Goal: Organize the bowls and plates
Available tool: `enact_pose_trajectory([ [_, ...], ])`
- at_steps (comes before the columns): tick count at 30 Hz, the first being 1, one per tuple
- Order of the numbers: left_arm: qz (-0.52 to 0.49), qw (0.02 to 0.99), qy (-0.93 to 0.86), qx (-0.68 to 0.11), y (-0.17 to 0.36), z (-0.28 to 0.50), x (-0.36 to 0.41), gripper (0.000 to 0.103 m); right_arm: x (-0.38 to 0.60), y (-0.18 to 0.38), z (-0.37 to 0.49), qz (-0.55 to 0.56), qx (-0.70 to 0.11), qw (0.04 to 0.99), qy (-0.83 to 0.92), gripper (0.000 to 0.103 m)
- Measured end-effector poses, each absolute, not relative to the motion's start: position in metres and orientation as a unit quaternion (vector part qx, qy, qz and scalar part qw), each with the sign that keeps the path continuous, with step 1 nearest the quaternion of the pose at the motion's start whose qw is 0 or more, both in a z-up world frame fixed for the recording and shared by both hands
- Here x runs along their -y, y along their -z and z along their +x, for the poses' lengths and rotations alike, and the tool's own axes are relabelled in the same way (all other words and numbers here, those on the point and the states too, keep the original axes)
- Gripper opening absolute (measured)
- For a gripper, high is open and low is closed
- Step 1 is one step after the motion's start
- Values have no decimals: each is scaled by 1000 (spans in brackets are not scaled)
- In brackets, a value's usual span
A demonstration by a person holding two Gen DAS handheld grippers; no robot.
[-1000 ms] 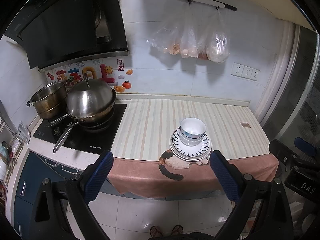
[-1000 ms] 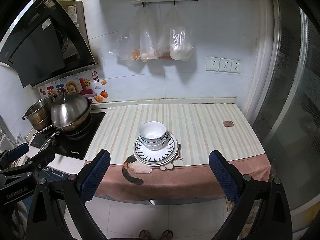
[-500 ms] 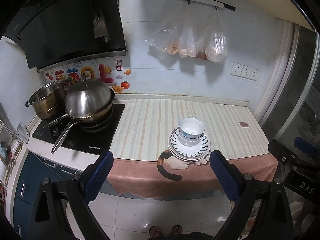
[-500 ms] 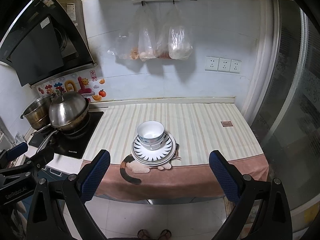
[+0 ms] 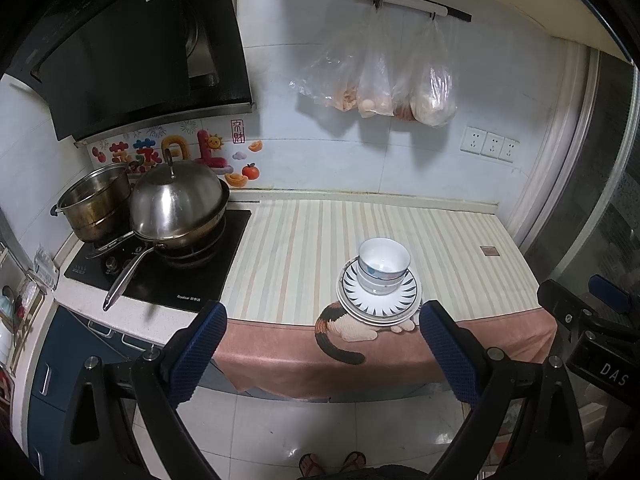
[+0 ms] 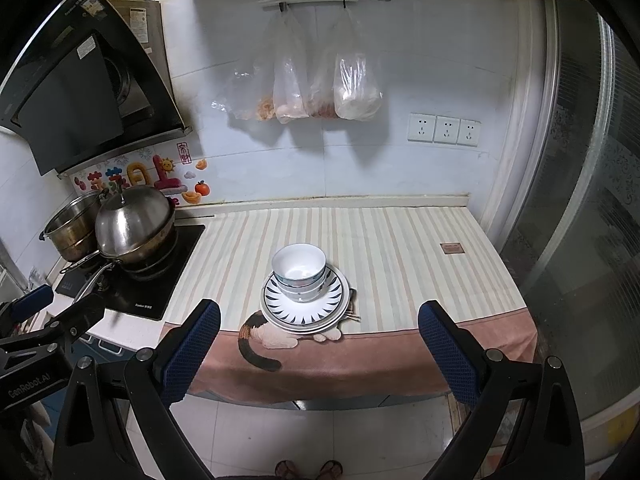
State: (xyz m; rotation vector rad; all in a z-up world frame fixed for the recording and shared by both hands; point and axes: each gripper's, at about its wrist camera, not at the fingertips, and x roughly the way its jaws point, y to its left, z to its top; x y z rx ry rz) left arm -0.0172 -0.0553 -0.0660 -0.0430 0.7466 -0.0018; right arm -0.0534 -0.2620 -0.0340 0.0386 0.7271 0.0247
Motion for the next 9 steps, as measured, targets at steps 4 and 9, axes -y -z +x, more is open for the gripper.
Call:
enact_pose_trajectory([
  [4,-21,931,1,-364,66,-18,55,99,261,35,-51,20,-358,934,-10,101],
  [9,-21,931,1,-364,66,-18,56,99,260,35,-49,20,-358,934,-9,101],
])
